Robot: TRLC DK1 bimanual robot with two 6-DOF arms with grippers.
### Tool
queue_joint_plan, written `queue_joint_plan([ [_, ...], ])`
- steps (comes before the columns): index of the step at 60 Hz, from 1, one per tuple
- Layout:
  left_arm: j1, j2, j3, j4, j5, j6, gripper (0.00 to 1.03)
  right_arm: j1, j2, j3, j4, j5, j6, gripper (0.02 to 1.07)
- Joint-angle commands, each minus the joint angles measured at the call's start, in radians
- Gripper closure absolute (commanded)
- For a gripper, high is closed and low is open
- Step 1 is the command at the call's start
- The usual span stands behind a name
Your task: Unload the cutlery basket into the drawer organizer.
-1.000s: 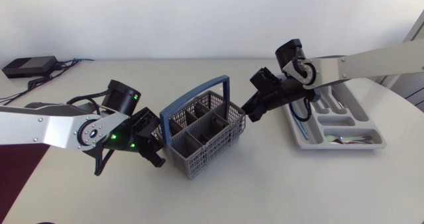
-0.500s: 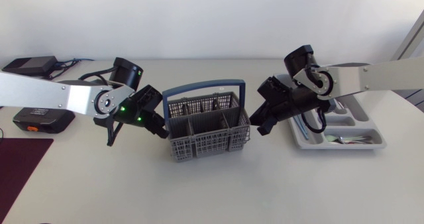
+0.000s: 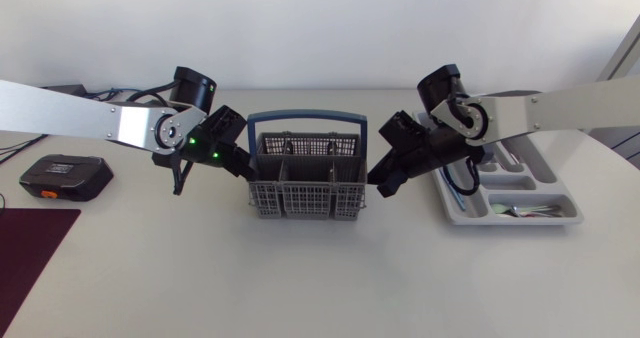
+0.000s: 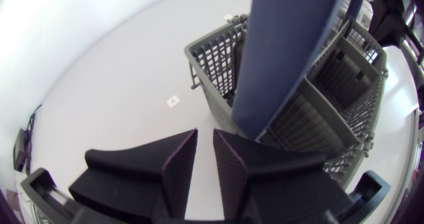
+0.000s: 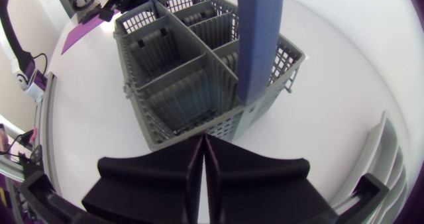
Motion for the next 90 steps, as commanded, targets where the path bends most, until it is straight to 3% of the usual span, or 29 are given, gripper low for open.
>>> queue_joint_plan([
  [1,-0.035,0.03,0.013,0.001,0.048,0.016,0.8,0.042,0.033,0.039,0.042,-0.019,0.035,1.01],
  [26,-0.037,0.016,-0.004,-0.004,0.049,0.013,0.79,0.032,0.007,-0.008,0.068,0.014,0.036,1.01],
  [38,0.032,-0.022,-0.048,-0.018,0.051,0.013,0.65,-0.004,-0.028,-0.056,0.108,0.116,0.038,1.01],
  [66,0.123,-0.286,-0.195,-0.044,0.061,0.011,0.36,-0.072,-0.236,-0.209,0.122,0.123,0.019,1.01],
  [80,0.072,-0.436,-0.272,-0.111,0.072,0.007,0.37,-0.063,-0.302,-0.263,0.114,0.125,0.015,1.01],
  [90,-0.035,-0.475,-0.309,-0.139,0.071,-0.012,0.49,-0.044,-0.332,-0.287,0.114,0.132,0.024,1.01],
])
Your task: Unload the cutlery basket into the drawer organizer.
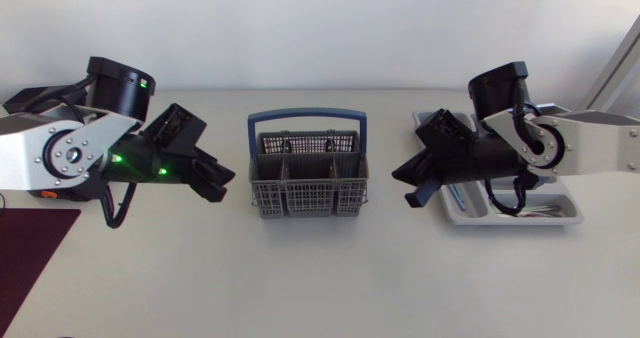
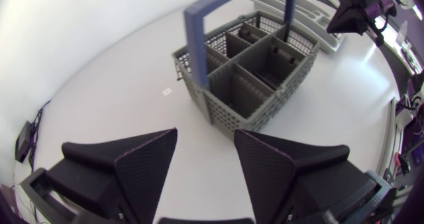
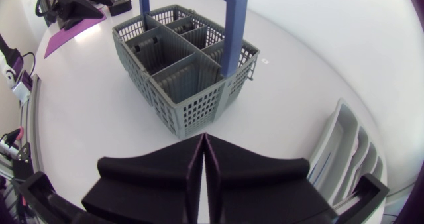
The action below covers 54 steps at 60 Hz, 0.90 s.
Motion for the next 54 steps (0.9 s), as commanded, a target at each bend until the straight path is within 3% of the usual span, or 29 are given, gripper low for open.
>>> queue_joint_plan([
  [1,-0.056,-0.016,-0.043,-0.02,0.005,-0.011,0.49,0.012,-0.021,-0.032,-0.001,0.008,0.006,1.01],
  [6,-0.102,-0.013,-0.058,-0.02,0.005,-0.012,0.54,0.017,-0.035,-0.043,-0.003,0.01,0.006,1.01],
  [16,-0.133,0.013,-0.057,-0.008,0.004,-0.014,0.54,0.018,-0.063,-0.049,-0.016,0.013,0.006,1.01],
  [54,-0.111,0.141,-0.012,0.115,-0.039,-0.011,0.54,0.038,-0.087,-0.085,-0.012,0.022,-0.005,1.01],
])
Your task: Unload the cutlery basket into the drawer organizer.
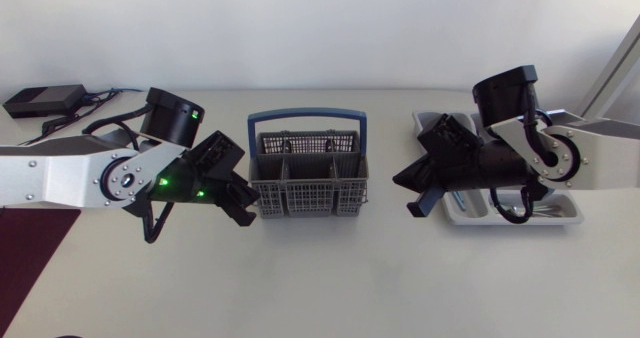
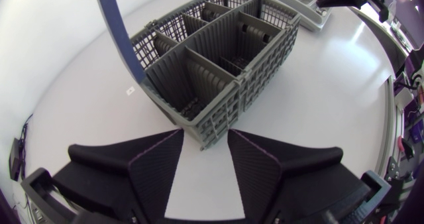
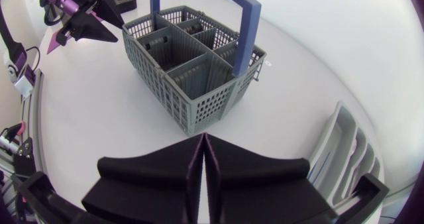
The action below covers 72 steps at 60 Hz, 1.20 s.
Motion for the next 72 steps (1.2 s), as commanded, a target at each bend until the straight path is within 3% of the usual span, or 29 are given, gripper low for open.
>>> queue_joint_plan([
  [1,0.012,0.02,0.026,0.011,-0.008,-0.003,0.54,0.012,-0.013,-0.033,-0.007,0.004,-0.005,1.01],
  [33,0.006,0.04,0.012,0.089,-0.062,0.003,0.54,0.012,-0.029,-0.053,-0.005,0.002,-0.013,1.01],
  [45,0.014,-0.052,-0.028,0.072,-0.06,0.001,0.52,0.007,-0.064,-0.073,-0.005,0.004,-0.016,1.01],
  [62,0.025,-0.305,-0.098,-0.019,-0.077,-0.011,0.31,-0.011,-0.236,-0.144,0.002,0.086,-0.028,0.95],
  [72,0.028,-0.455,-0.138,-0.059,-0.118,-0.042,0.17,-0.013,-0.395,-0.221,0.051,0.192,-0.027,0.76],
])
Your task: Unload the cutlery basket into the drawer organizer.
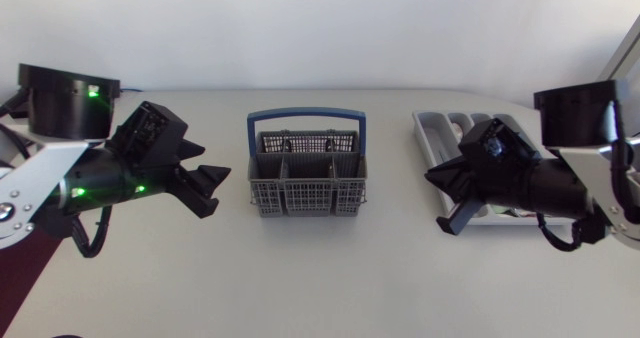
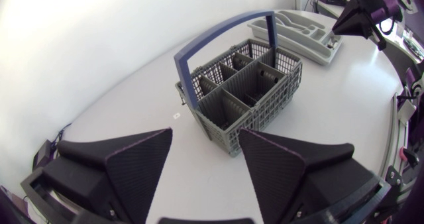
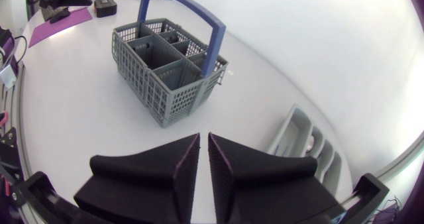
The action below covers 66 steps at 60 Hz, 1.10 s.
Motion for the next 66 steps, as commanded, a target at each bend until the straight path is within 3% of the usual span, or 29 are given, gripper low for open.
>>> queue_joint_plan([
  [1,0.008,-0.069,-0.042,-0.026,-0.018,-0.029,0.15,-0.005,-0.078,-0.051,0.016,0.035,-0.004,0.74],
  [5,0.008,-0.11,-0.055,-0.036,-0.033,-0.035,0.05,-0.007,-0.134,-0.071,0.014,0.047,-0.004,0.62],
  [14,0.008,-0.193,-0.078,-0.071,-0.039,-0.058,0.05,-0.033,-0.252,-0.116,0.009,0.072,-0.004,0.28],
  [18,0.012,-0.235,-0.088,-0.083,-0.039,-0.069,0.05,-0.056,-0.31,-0.134,0.006,0.073,-0.004,0.05],
  [41,0.114,-0.477,-0.183,-0.109,-0.041,-0.079,0.04,-0.198,-0.561,-0.234,-0.004,0.092,-0.014,0.06],
  [66,0.211,-0.674,-0.351,-0.03,-0.046,-0.139,0.04,-0.271,-0.699,-0.346,0.054,0.109,0.126,0.06],
])
